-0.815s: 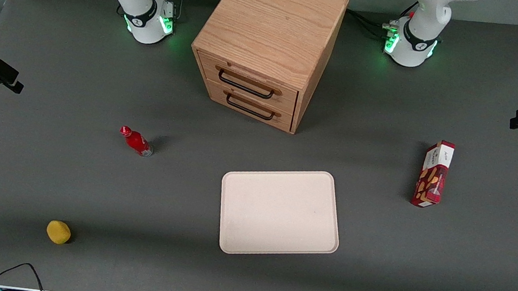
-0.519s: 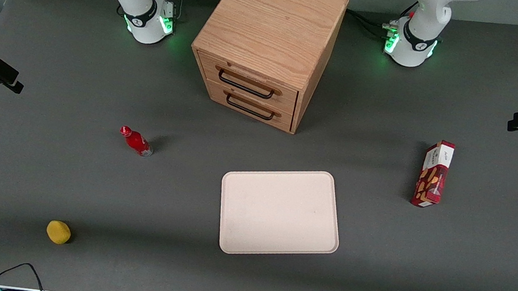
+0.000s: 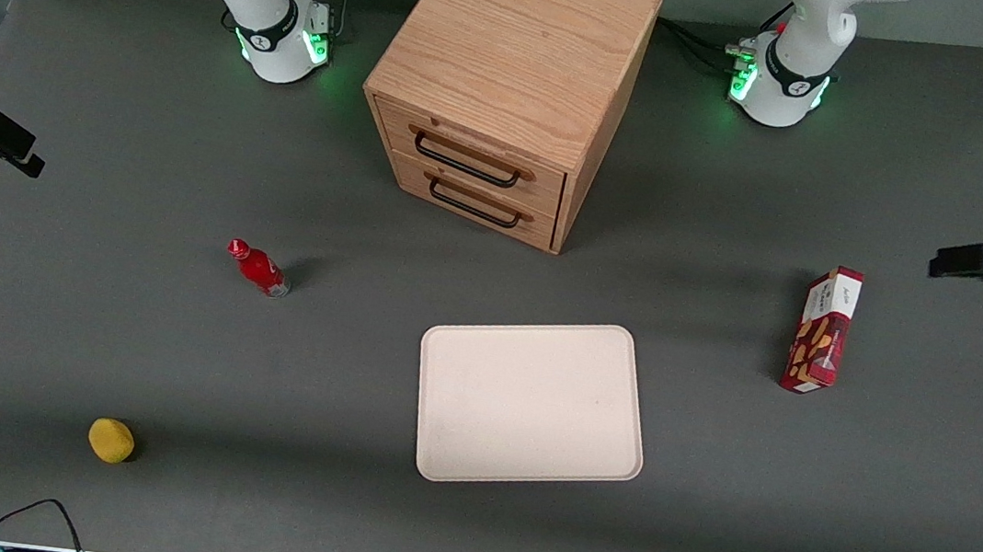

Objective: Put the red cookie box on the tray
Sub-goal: 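Move the left gripper down over the upright red shortbread box, then close the left gripper on the red box and lift it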

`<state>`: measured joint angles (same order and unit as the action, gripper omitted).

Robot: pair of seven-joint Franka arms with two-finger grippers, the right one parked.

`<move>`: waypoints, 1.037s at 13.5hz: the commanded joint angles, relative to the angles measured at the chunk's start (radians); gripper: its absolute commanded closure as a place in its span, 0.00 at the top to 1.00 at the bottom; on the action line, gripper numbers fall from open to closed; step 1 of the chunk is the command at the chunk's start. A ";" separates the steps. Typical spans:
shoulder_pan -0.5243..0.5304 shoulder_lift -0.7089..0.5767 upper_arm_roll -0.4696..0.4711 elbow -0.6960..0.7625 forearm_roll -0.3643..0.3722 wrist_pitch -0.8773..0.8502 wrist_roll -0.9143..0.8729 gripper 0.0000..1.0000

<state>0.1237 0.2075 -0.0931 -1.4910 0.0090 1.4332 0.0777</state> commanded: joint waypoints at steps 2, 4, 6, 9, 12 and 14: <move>-0.015 -0.161 0.010 -0.514 0.028 0.428 0.117 1.00; -0.016 -0.152 0.009 -0.685 0.058 0.678 0.161 1.00; -0.016 -0.111 0.009 -0.779 0.080 0.852 0.192 1.00; -0.012 -0.042 0.010 -0.854 0.103 1.053 0.202 0.98; -0.010 0.004 0.016 -0.853 0.103 1.106 0.202 0.03; -0.009 0.006 0.018 -0.848 0.103 1.103 0.214 0.00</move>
<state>0.1186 0.2216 -0.0832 -2.3399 0.1012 2.5304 0.2653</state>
